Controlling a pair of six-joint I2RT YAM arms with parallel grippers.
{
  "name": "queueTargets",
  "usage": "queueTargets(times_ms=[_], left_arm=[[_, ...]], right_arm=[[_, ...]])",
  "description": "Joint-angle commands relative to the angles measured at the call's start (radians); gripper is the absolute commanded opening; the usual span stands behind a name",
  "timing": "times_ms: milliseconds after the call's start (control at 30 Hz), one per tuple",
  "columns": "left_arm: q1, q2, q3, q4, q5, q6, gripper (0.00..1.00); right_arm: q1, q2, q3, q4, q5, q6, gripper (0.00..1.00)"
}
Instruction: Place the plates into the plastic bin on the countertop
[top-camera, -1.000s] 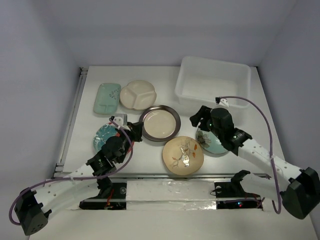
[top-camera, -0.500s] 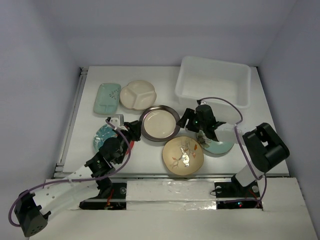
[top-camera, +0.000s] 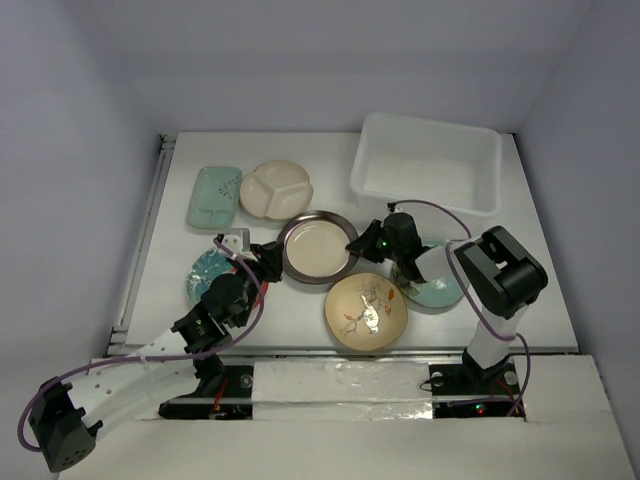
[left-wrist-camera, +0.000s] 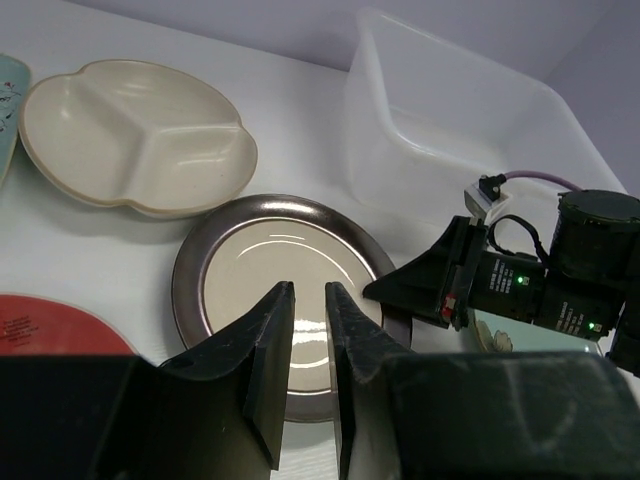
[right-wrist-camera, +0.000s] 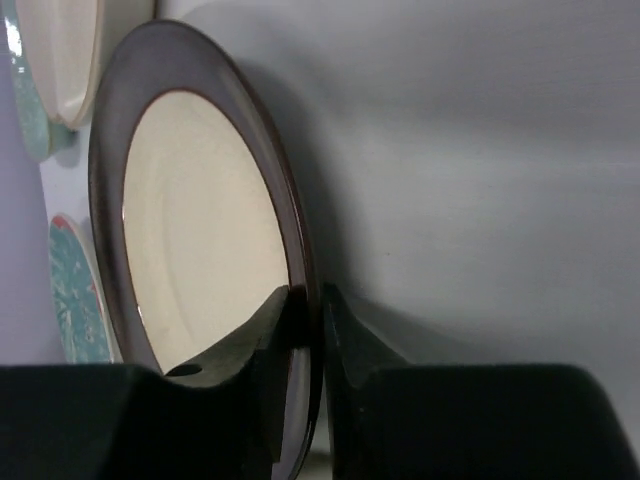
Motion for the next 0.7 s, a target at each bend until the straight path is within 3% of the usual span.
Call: queueTargets(times_ms=[0,67,333,567,667], left_arm=[[-0.003,-0.016,-0.005,0.047,-0.023,0.01,0.16],[-0.003,-0.017,-0.005,0.045,-0.024,0.01,0.16],[-0.003,-0.04,-0.007,0.027,-0.069,-0.004,0.15],[-0.003,-0.135,-0.033,-0.011,-0.162,-0.045,0.05],[-0.003,-0.172,-0.045,-0.005,-0.156,-0.045,0.0]], right_arm=[[0.019,-0.021,-0.004,0.107,0.018,0.043,0.14],[0.019,-0.056,-0.013,0.095,0.036,0.043,0.0],[0.019,-0.346,-0.052,-0.05,0.079,0.028,0.0],[0.019,-0.655,-0.058,-0.244,-0.004,0.009,0.0],[0.019,-0.777,0.011,-0.381,0.046,-0.036,0.0]])
